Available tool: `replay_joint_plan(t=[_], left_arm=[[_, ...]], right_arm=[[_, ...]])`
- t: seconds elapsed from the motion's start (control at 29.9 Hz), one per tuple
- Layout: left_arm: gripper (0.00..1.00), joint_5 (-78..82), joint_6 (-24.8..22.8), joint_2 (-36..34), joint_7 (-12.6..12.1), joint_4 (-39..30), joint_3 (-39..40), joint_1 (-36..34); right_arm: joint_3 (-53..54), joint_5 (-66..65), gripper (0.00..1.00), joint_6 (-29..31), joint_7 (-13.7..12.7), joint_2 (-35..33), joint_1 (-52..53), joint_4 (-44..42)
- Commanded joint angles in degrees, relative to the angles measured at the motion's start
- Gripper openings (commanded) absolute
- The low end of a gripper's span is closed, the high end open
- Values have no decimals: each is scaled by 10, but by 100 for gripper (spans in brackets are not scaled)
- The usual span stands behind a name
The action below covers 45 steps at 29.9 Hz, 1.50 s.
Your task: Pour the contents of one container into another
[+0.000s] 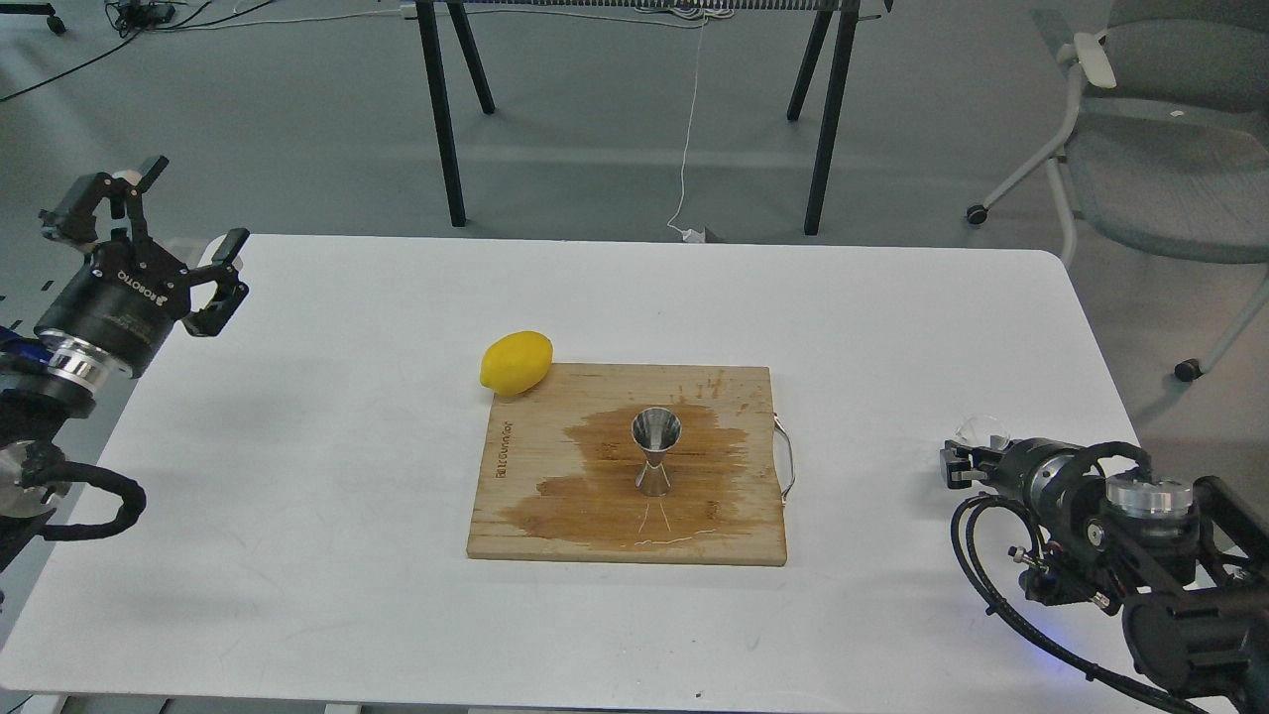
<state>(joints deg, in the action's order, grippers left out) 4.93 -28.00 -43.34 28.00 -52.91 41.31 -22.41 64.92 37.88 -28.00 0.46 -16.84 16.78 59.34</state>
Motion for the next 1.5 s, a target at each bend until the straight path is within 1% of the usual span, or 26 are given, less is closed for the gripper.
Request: replay_joint_plan(t=[0.0,0.23,0.3,0.37,0.4,0.43,0.47,0.6,1.14,1.3,1.47], left_arm=[[93,0,0,-1,0,0,1,0],[93,0,0,-2,0,0,1,0],[93,0,0,-2,0,0,1,0],[93,0,0,-2,0,0,1,0],[93,0,0,-2,0,0,1,0],[93,0,0,-2,0,0,1,0],[93,0,0,-2,0,0,1,0],[93,0,0,-2,0,0,1,0],[93,0,0,0,0,0,0,0],[93,0,0,1,0,0,0,0],[94,0,0,5,0,1,-1,0]], right_arm=[[0,0,58,0,0,3,0,-2],[2,0,65,0,0,3,0,-2],[2,0,69,0,-1,3,1,-2],[2,0,77,0,-1,3,2,-1],[2,0,84,0,-1,3,2,-1],[4,0,95,0,-2,3,2,0],[6,0,97,0,-3,3,1,0],[6,0,98,0,-4,3,2,3],[6,-1,98,0,-5,6,26,17],[18,-4,98,0,-4,-15,44,53],[14,-17,98,0,-7,-47,111,69]])
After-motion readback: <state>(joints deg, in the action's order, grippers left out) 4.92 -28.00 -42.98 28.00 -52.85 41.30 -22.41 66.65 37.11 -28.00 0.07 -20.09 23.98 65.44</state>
